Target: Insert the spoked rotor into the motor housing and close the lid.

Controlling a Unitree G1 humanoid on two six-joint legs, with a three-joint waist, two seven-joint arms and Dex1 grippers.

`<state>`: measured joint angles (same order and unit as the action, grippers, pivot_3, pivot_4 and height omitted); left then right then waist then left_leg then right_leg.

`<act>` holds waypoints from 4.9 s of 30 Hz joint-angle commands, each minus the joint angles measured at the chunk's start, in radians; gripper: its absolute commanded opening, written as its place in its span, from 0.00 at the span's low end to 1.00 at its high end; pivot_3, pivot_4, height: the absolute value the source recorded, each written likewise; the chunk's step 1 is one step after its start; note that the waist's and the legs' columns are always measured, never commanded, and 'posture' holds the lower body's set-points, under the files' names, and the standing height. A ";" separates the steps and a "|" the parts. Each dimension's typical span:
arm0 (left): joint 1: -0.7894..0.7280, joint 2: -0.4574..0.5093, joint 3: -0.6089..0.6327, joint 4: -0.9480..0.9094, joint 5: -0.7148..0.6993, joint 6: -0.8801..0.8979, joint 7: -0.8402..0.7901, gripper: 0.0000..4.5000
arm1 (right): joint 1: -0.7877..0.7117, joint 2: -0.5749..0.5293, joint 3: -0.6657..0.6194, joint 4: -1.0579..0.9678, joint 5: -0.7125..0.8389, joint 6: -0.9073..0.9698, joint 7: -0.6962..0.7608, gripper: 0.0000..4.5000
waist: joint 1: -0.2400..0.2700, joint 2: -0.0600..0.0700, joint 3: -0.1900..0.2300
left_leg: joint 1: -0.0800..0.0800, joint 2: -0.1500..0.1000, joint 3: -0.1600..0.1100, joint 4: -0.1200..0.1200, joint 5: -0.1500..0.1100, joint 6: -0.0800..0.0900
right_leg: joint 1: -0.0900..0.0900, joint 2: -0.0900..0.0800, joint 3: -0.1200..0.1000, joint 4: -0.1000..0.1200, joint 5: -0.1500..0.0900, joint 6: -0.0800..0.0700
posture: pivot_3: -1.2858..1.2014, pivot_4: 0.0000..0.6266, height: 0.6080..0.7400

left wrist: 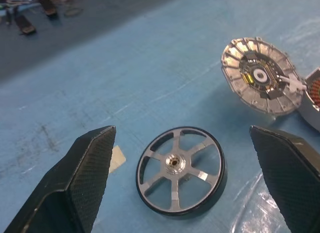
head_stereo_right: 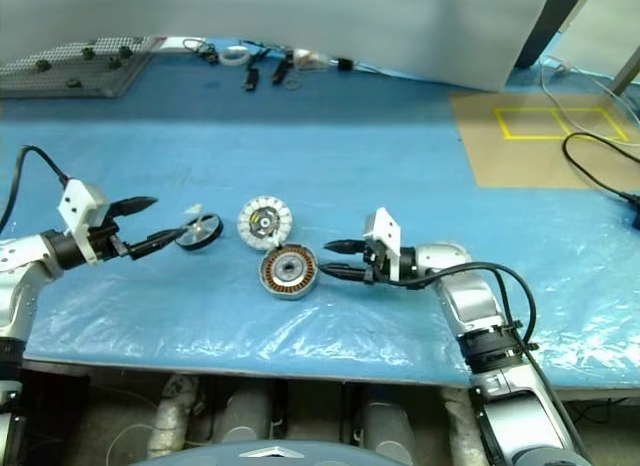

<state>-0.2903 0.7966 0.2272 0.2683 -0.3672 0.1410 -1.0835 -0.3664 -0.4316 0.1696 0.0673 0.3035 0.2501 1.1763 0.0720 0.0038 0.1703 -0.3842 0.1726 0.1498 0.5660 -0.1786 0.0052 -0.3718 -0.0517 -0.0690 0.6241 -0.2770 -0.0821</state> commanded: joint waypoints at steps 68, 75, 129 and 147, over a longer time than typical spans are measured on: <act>-0.887 -0.057 -0.475 1.006 0.674 -0.701 -0.344 0.79 | 0.143 -0.062 0.037 -0.282 -0.011 0.122 -0.209 0.48 | 0.028 -0.005 0.003 | -0.006 -0.001 -0.004 -0.001 0.001 -0.002 | -0.002 -0.002 -0.007 0.000 0.004 0.007 | 0.52 0.24 1.00; -0.853 -0.044 -0.511 1.010 0.721 -0.725 -0.315 0.73 | 0.118 -0.067 0.035 -0.333 0.002 0.191 -0.222 0.48 | 0.027 -0.005 0.003 | -0.005 -0.001 -0.004 -0.001 0.002 -0.003 | -0.002 -0.002 -0.007 0.000 0.004 0.007 | 0.52 0.24 1.00; -0.677 -0.055 -0.303 0.738 0.412 -0.619 -0.445 0.56 | 0.122 -0.087 0.017 -0.216 0.003 0.085 -0.172 0.48 | 0.025 -0.006 0.003 | -0.003 -0.001 -0.003 -0.002 0.001 -0.002 | 0.000 -0.003 -0.007 0.000 0.004 0.006 | 0.52 0.24 1.00; -0.749 -0.061 -0.408 0.757 0.533 -0.561 -0.255 0.56 | 0.066 -0.092 0.000 -0.173 0.007 0.099 -0.147 0.48 | 0.027 -0.005 0.003 | -0.008 -0.001 -0.003 0.000 0.001 -0.002 | -0.003 -0.003 -0.007 0.000 0.004 0.006 | 0.52 0.24 1.00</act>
<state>-1.0060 0.7397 -0.1538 0.9829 0.1195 -0.4087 -1.3841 -0.3090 -0.5244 0.1787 -0.0820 0.3009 0.3520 1.0353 0.0994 -0.0016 0.1735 -0.3918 0.1715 0.1465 0.5662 -0.1772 0.0035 -0.3752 -0.0547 -0.0760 0.6242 -0.2732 -0.0757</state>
